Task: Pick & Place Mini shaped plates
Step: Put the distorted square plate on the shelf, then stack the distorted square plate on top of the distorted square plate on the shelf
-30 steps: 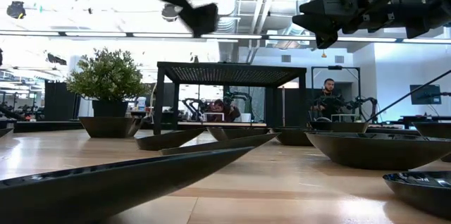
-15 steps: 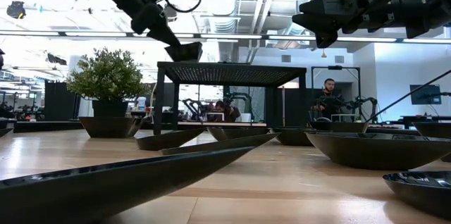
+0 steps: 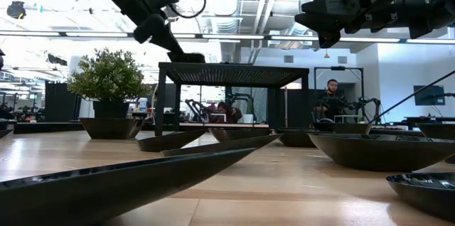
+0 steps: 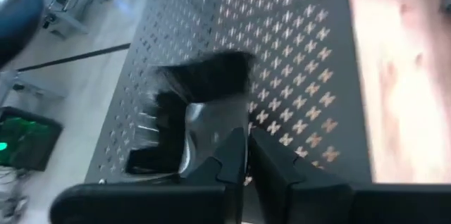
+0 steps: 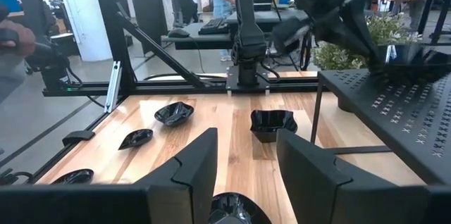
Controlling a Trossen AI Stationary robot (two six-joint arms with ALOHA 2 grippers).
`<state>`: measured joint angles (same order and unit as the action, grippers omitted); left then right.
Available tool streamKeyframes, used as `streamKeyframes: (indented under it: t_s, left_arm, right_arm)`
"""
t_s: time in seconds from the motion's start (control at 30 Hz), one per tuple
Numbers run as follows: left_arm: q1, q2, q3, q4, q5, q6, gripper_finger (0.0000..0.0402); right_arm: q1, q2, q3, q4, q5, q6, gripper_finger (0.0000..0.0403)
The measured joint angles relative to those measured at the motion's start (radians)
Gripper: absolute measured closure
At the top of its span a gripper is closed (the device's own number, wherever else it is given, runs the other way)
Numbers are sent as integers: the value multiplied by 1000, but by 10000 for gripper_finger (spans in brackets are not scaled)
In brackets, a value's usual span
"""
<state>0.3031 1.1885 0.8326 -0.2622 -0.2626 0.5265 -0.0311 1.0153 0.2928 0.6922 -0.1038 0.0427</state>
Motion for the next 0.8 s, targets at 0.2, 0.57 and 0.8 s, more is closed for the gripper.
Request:
streamKeyframes:
  t_s: [0.2, 0.57, 0.8]
  left_arm:
    - [-11, 41, 0, 64, -39, 19, 330]
    - [-218, -65, 0, 115, -152, -42, 300]
    - [-461, -86, 0, 113, -45, -286, 300]
  right_arm:
    - [0, 0, 0, 1, 0, 0, 259]
    - [-4, 0, 0, -8, -1, 1, 254]
    - [50, 11, 69, -162, 24, -8, 235]
